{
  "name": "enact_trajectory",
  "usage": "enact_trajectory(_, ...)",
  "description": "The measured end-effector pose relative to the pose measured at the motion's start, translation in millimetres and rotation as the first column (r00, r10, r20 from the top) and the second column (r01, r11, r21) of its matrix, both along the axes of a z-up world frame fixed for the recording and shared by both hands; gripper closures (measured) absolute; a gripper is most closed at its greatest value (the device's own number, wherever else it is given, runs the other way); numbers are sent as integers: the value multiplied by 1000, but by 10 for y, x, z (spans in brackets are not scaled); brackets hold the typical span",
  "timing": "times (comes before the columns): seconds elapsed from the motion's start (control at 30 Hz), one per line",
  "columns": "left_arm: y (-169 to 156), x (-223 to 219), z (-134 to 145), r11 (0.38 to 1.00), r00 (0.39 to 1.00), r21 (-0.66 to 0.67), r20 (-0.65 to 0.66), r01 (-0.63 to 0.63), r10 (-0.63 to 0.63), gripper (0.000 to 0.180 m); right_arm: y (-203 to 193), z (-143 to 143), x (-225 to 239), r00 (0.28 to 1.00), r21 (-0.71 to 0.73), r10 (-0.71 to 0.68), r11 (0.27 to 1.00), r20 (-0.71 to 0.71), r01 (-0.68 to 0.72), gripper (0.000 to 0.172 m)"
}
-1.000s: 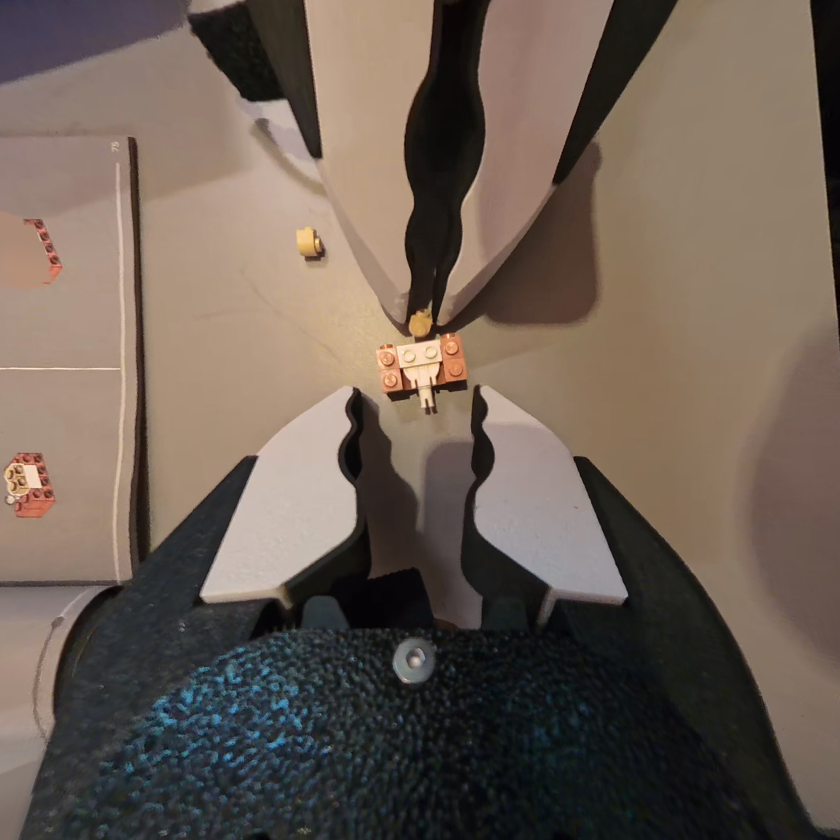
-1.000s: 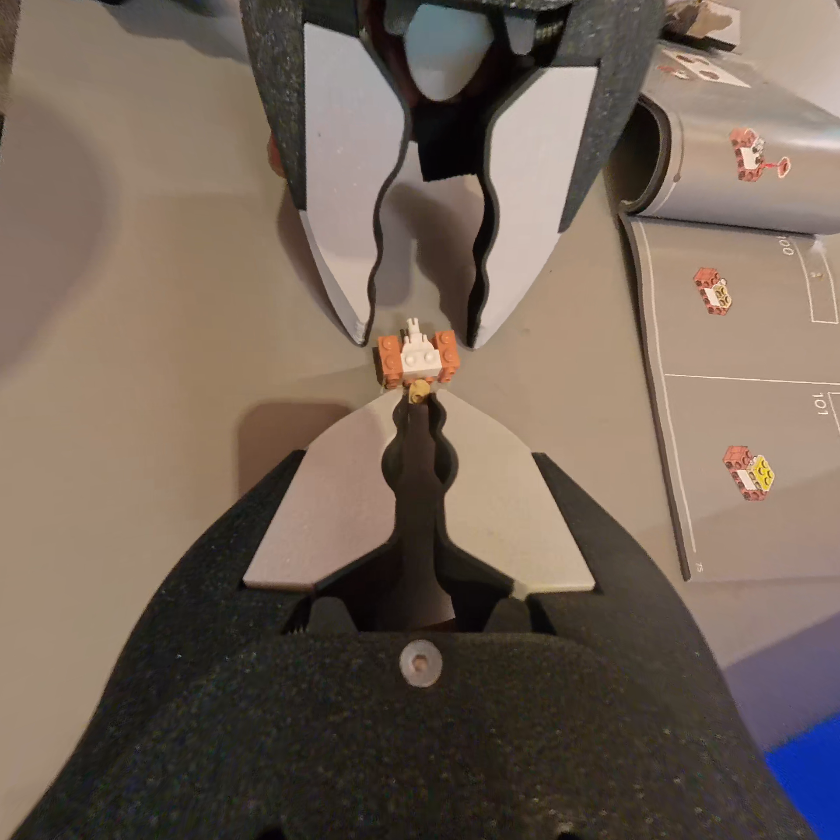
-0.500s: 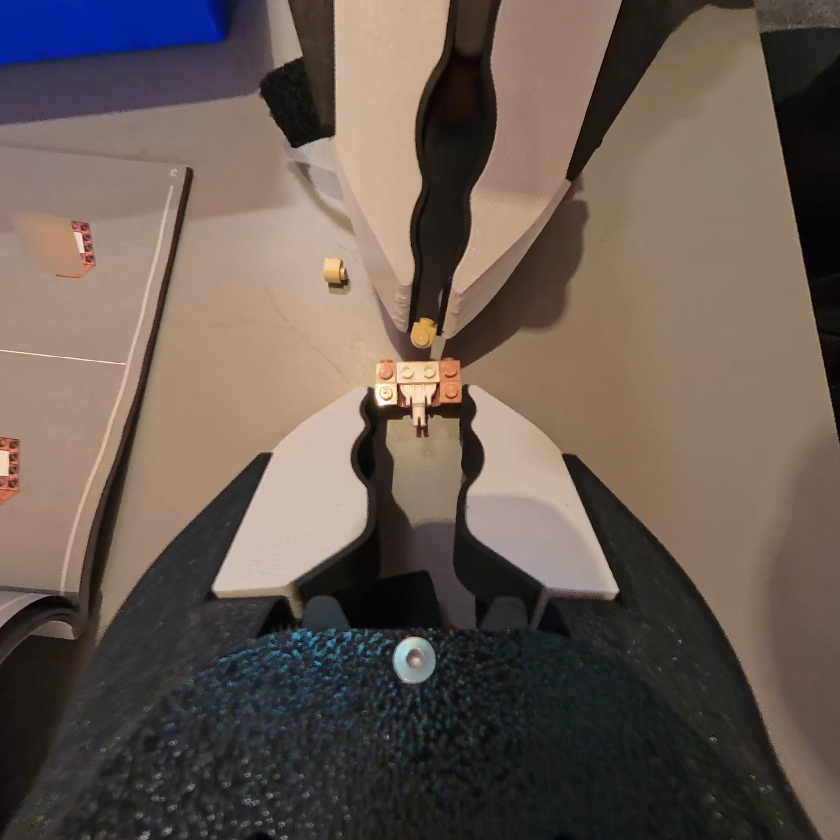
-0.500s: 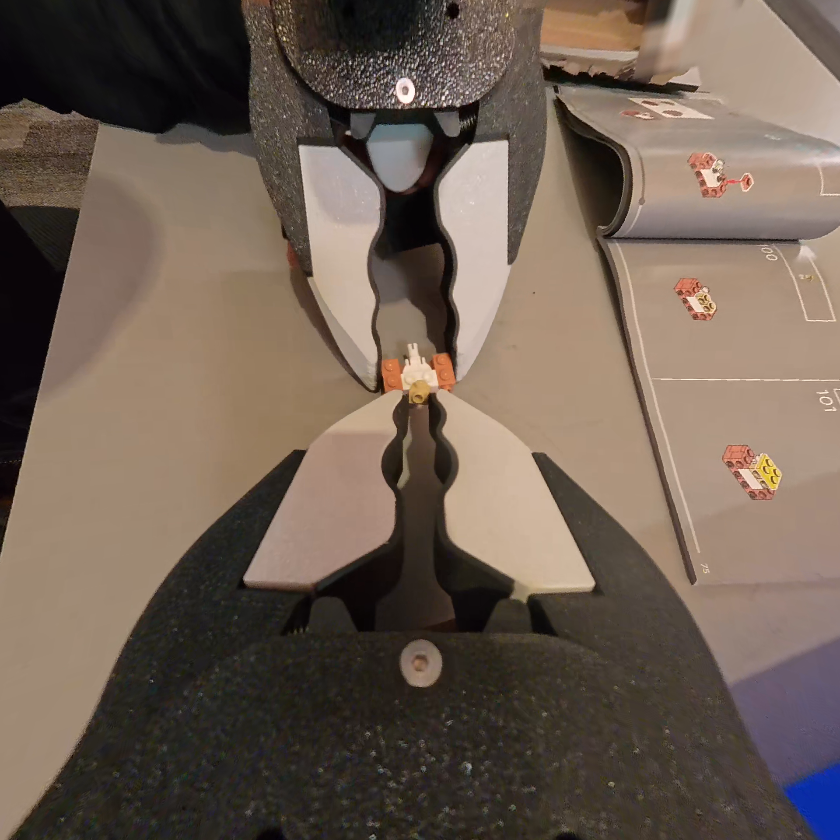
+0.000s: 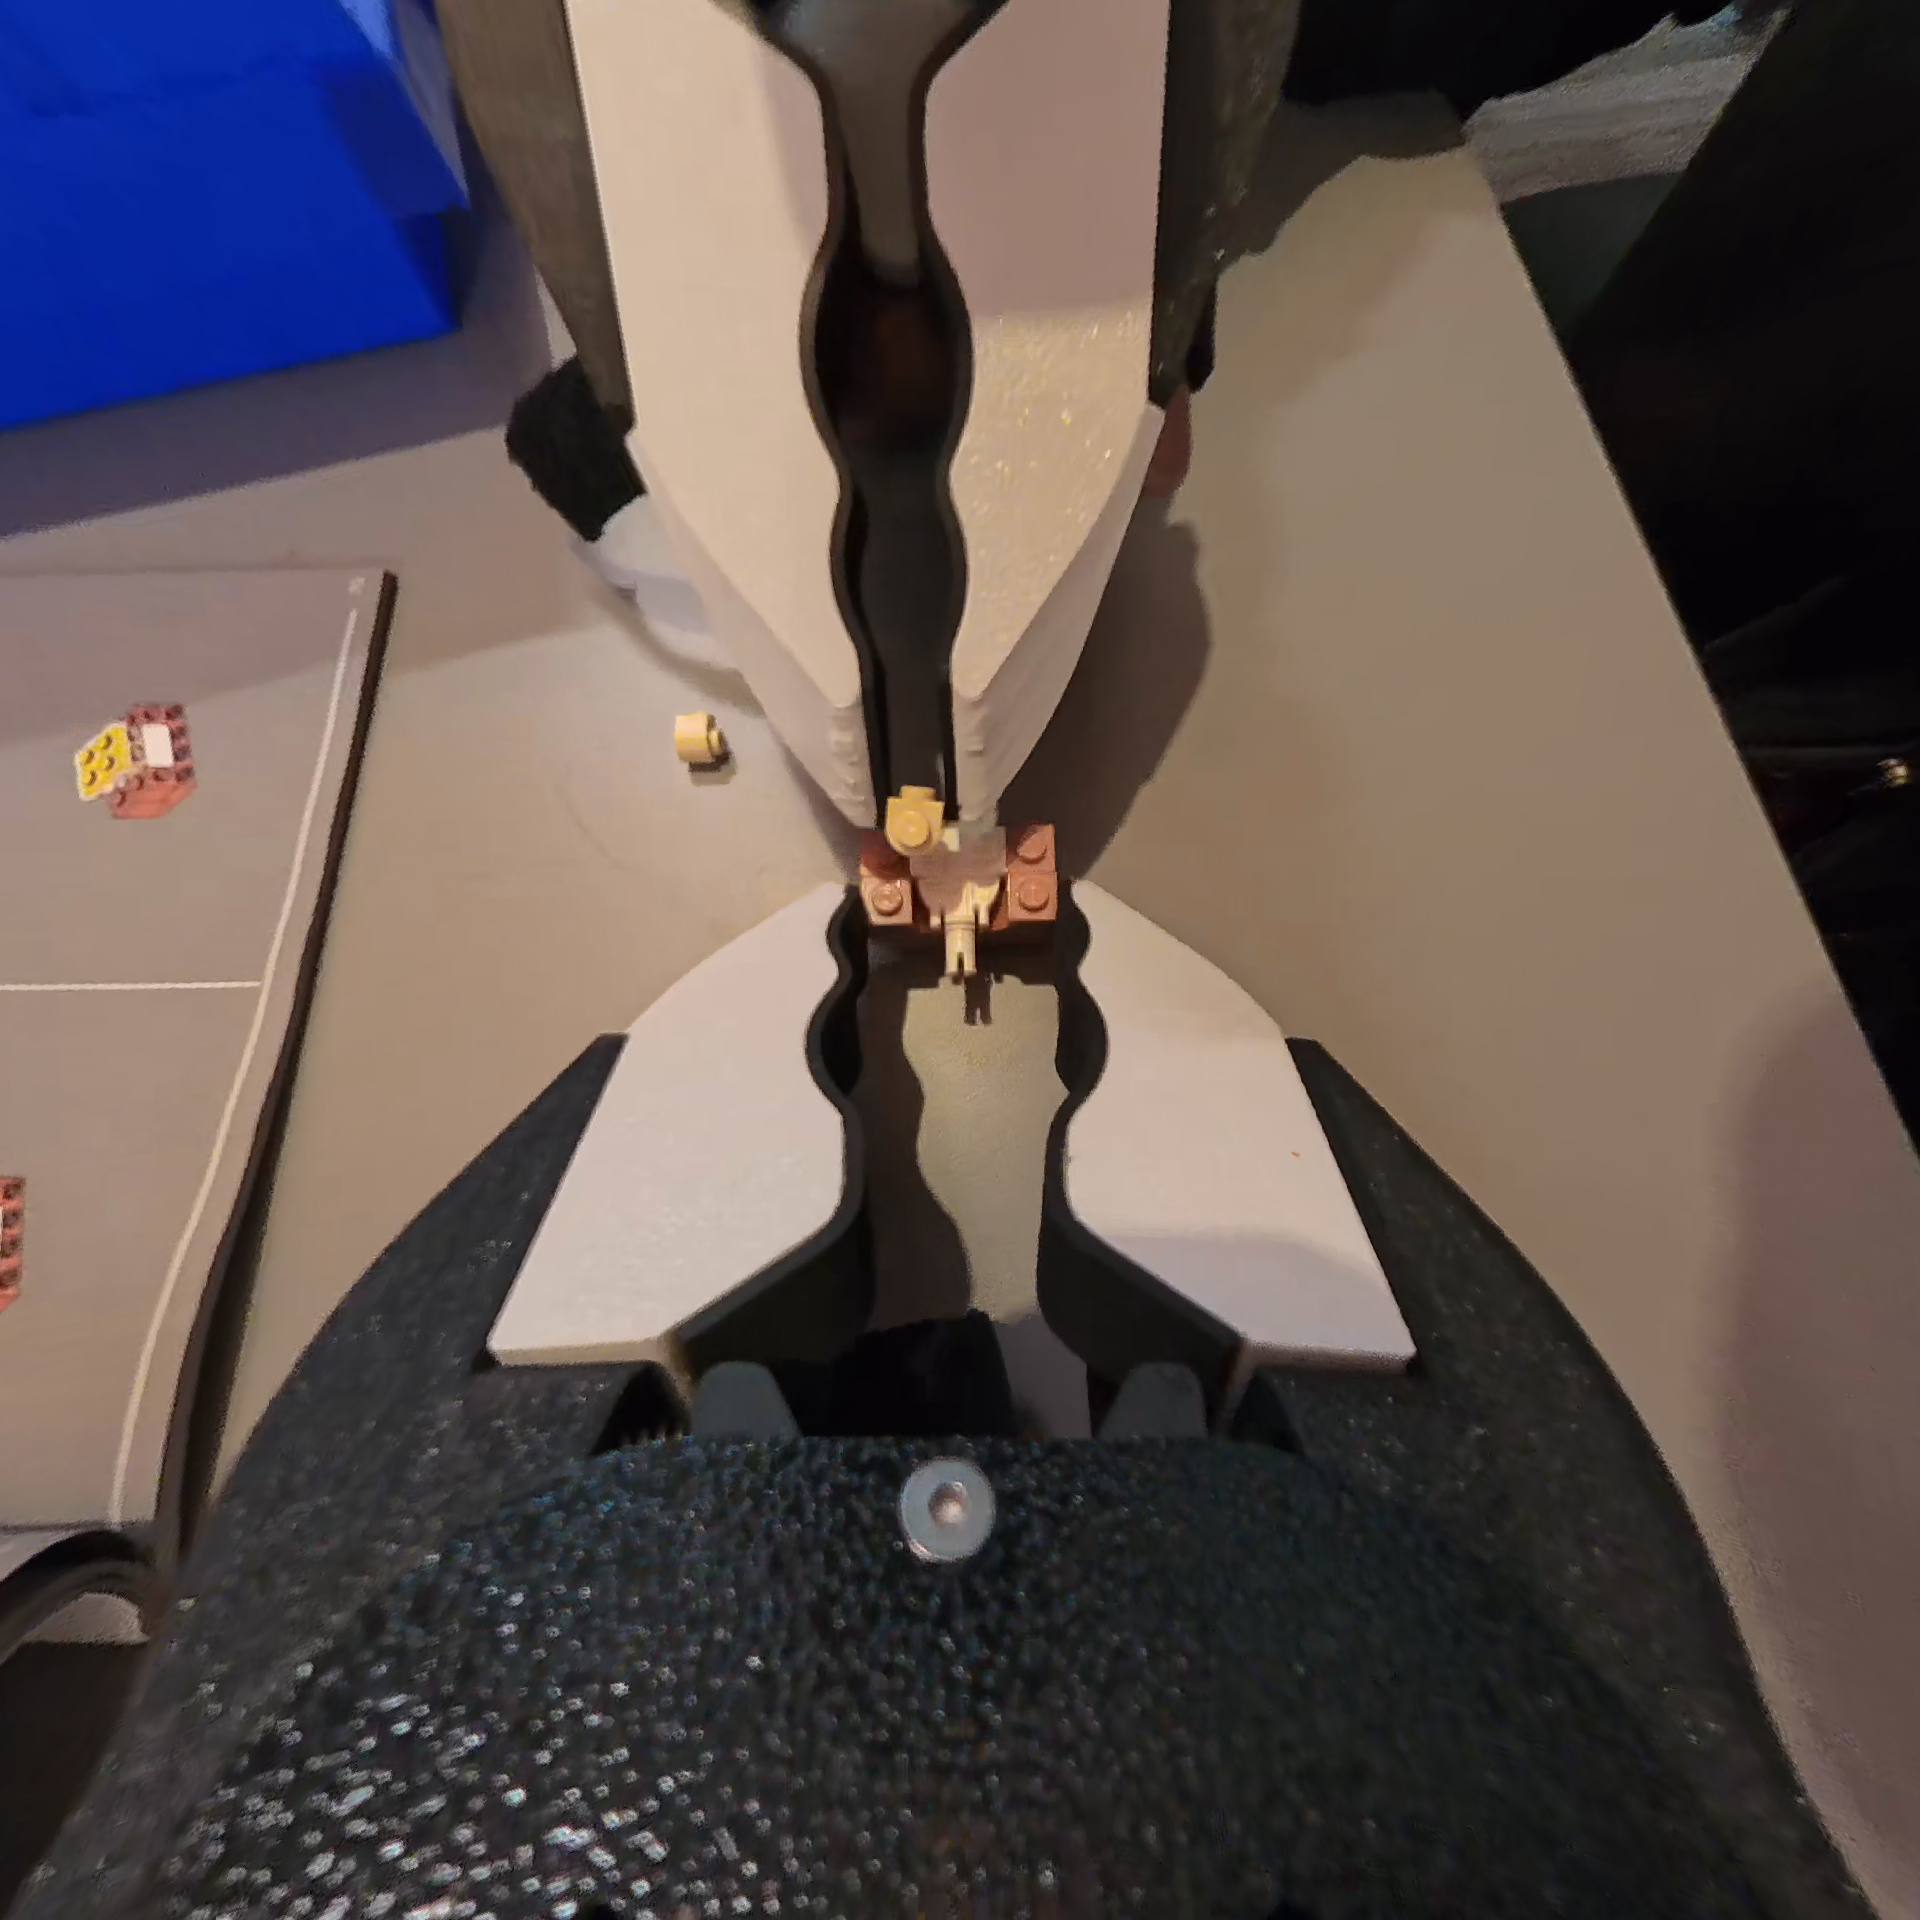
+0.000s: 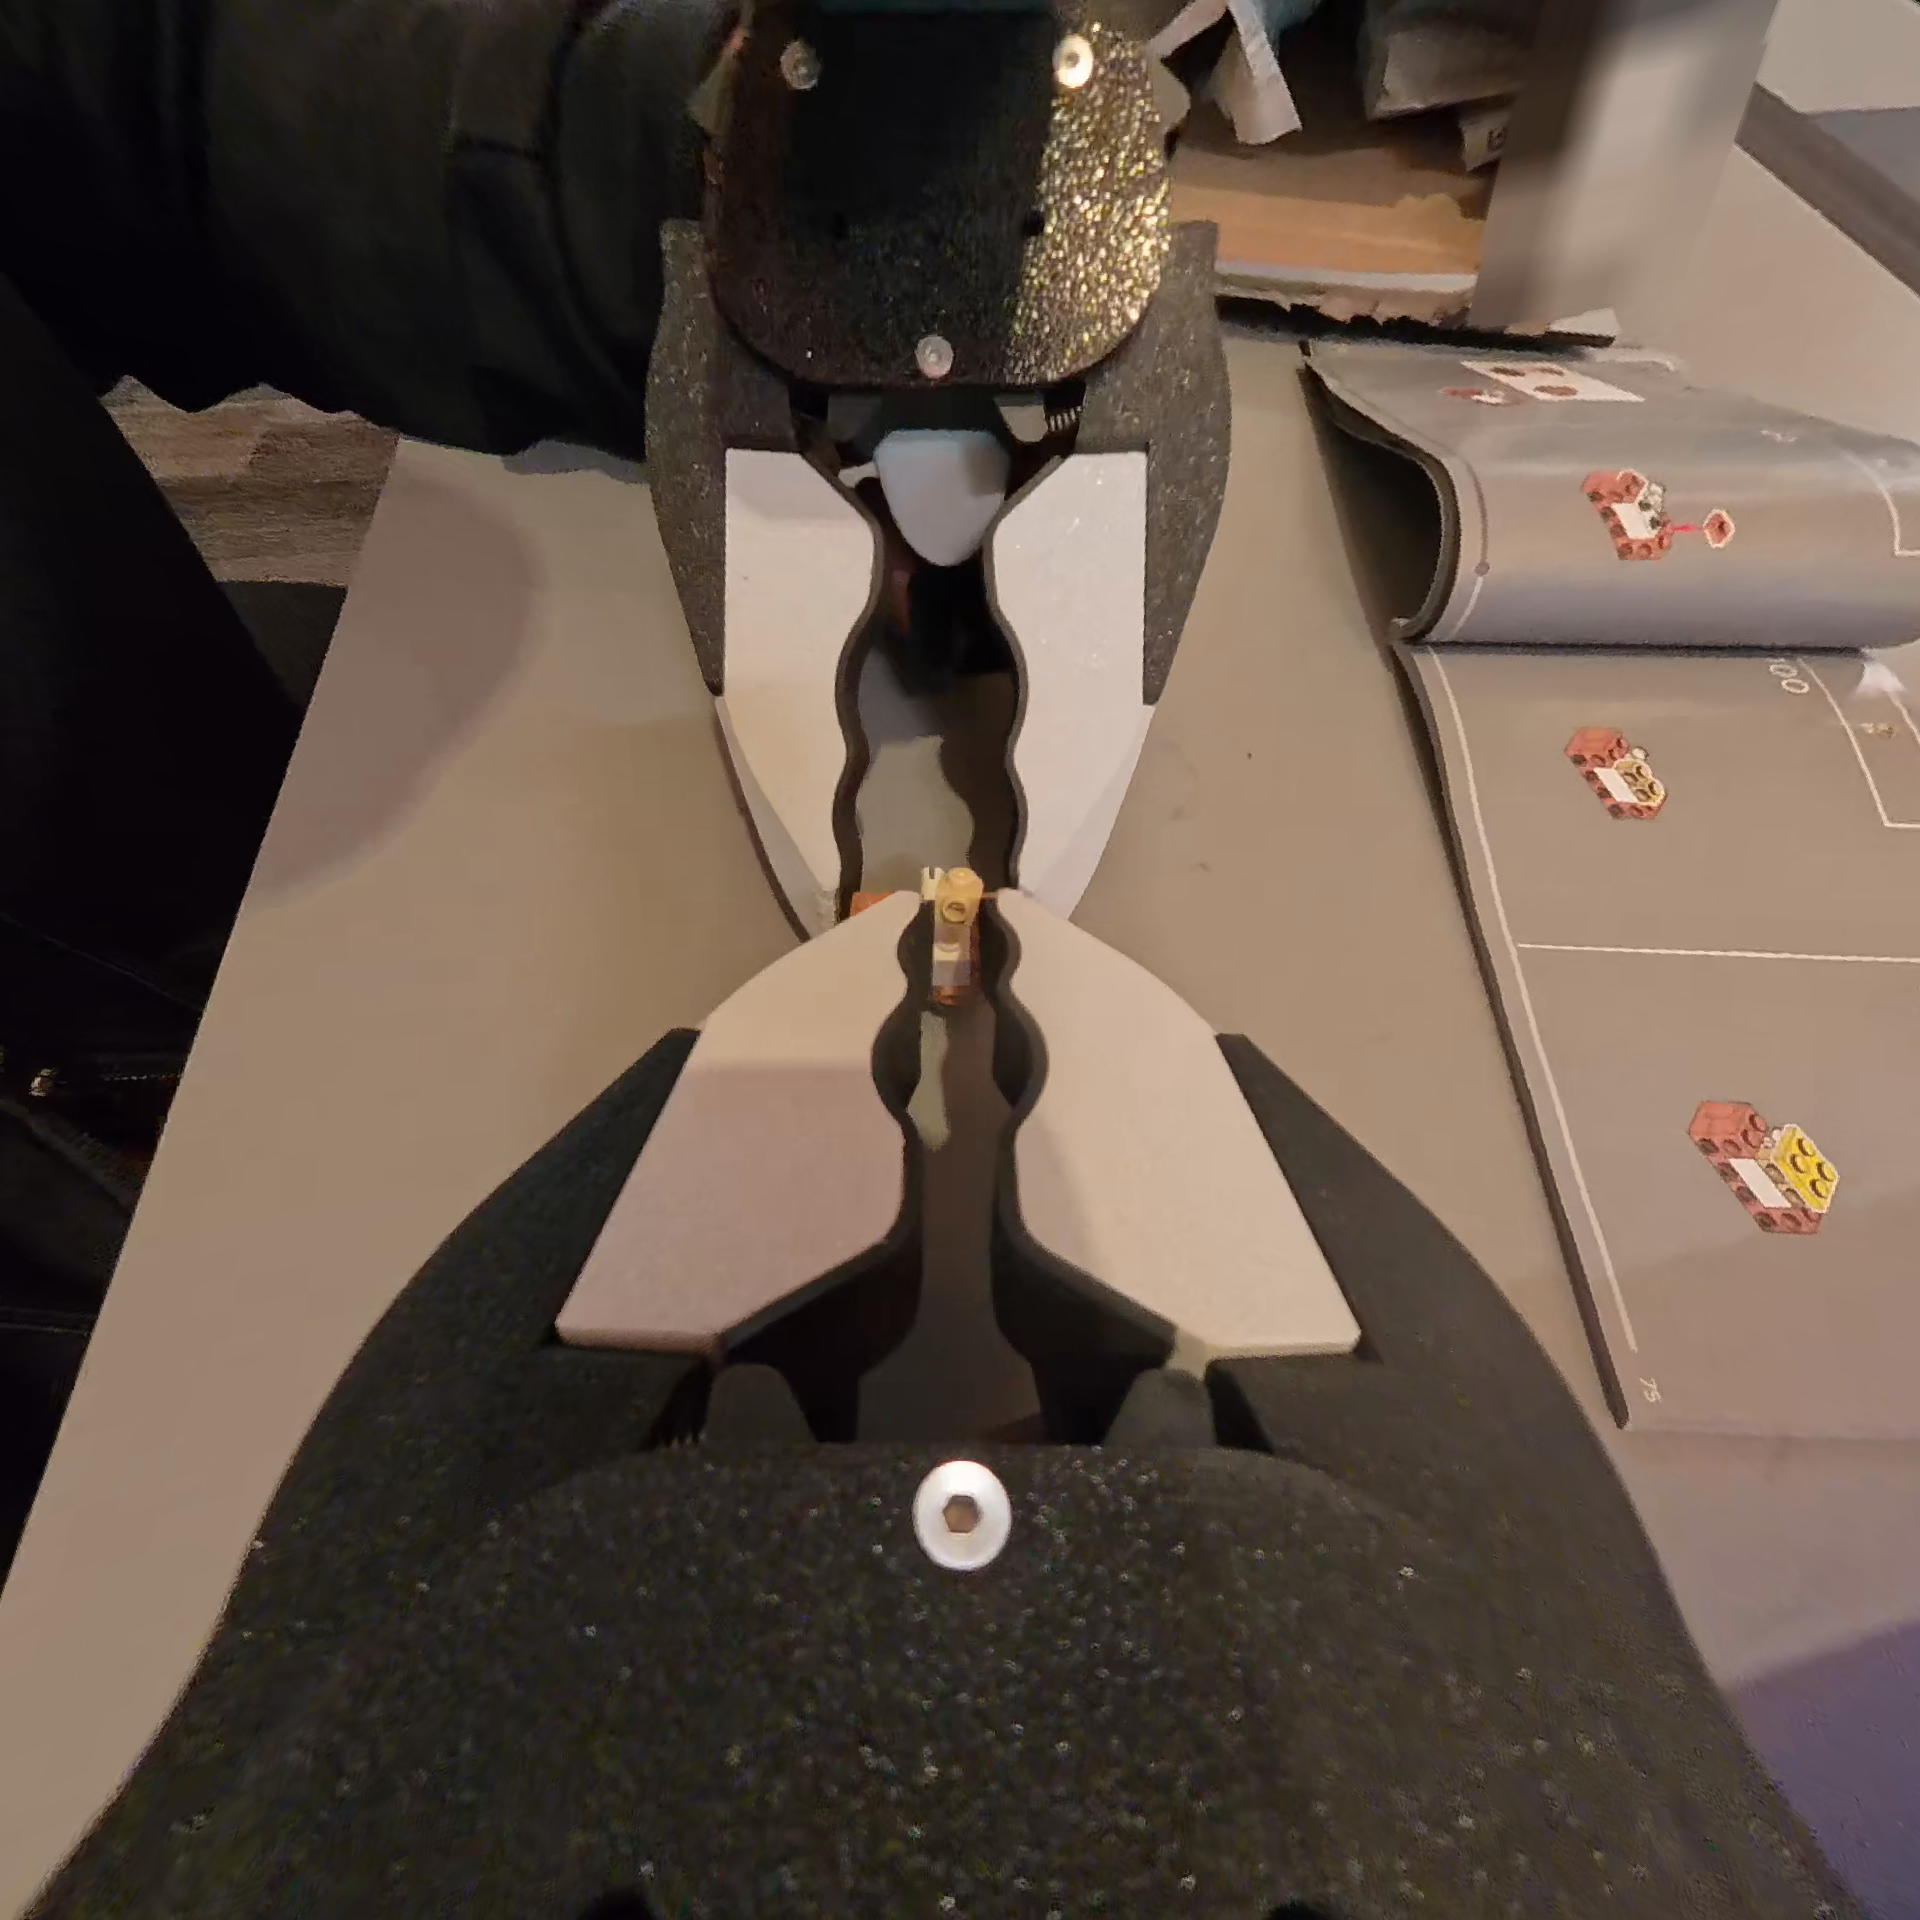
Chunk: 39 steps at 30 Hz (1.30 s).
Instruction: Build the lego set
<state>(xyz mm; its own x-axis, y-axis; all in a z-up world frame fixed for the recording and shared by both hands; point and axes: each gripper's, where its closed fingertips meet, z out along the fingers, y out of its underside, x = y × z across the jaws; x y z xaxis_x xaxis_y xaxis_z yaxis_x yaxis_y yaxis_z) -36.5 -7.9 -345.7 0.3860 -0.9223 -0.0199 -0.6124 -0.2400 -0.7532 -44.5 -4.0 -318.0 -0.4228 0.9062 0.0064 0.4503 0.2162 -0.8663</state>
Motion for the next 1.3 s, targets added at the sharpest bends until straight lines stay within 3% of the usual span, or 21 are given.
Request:
enact_trajectory(0.3,16,-1,106,999,999,40,44,5,-7,147,2,29,12,1000,-4,-5,1000,-19,5,164)
enact_trajectory(1.3,14,-17,62,1000,1000,18,31,0,0,147,18,-40,18,999,95,-34,995,-6,34,164)
